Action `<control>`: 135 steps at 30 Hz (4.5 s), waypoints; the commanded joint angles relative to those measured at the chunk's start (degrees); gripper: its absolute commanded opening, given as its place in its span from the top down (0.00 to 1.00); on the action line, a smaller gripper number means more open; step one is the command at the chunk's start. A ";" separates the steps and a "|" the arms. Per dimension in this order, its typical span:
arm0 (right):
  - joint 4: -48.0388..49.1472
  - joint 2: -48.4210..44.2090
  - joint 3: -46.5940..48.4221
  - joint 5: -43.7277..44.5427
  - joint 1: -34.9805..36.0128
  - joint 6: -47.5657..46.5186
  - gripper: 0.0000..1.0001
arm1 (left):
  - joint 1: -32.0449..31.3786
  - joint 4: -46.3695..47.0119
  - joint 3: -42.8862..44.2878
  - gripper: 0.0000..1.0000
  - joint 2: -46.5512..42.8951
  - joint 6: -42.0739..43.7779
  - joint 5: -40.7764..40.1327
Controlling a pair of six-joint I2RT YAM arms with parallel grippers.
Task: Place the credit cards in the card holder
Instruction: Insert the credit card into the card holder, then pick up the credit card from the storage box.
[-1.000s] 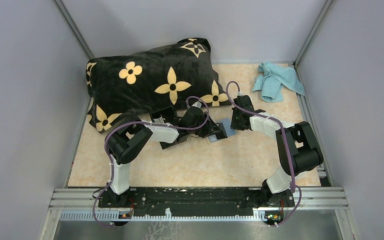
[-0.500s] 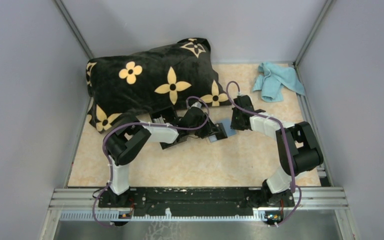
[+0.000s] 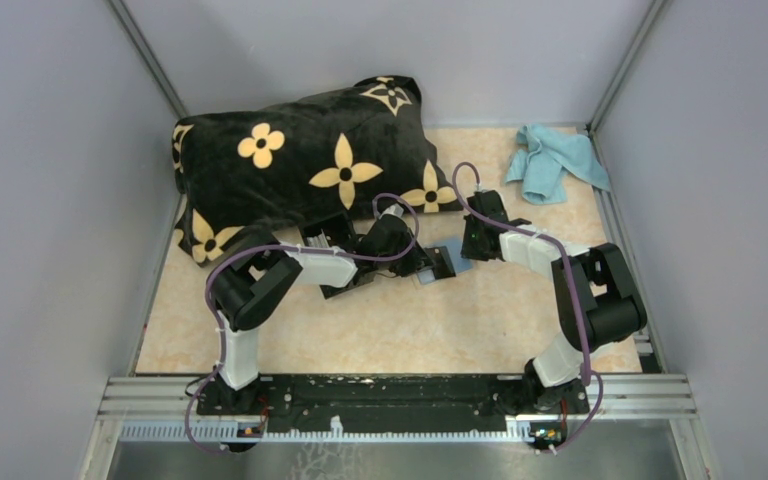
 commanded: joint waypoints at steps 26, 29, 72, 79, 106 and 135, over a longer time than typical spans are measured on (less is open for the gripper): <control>-0.88 -2.16 0.82 -0.91 -0.19 -0.18 0.84 | -2.19 2.57 -5.19 1.00 -4.56 -8.99 -8.32; -0.92 -2.08 0.80 -1.02 -0.16 -0.19 0.84 | -2.27 3.94 -6.33 1.00 -5.28 -10.90 -10.31; -0.65 -1.46 0.67 -1.34 -0.25 -0.27 0.84 | -3.33 8.43 2.06 0.98 5.21 -12.54 -6.79; -0.79 -1.46 0.95 -1.62 -0.20 -0.36 0.84 | -3.46 6.09 5.24 0.80 7.61 -11.23 -4.87; -4.55 -8.27 7.56 -0.80 2.48 -3.14 0.54 | -4.30 -4.42 5.08 0.00 -8.69 7.69 -16.17; -17.47 18.02 53.22 3.41 32.02 -8.34 0.57 | -10.36 -14.92 -33.88 0.00 -65.87 13.22 -50.70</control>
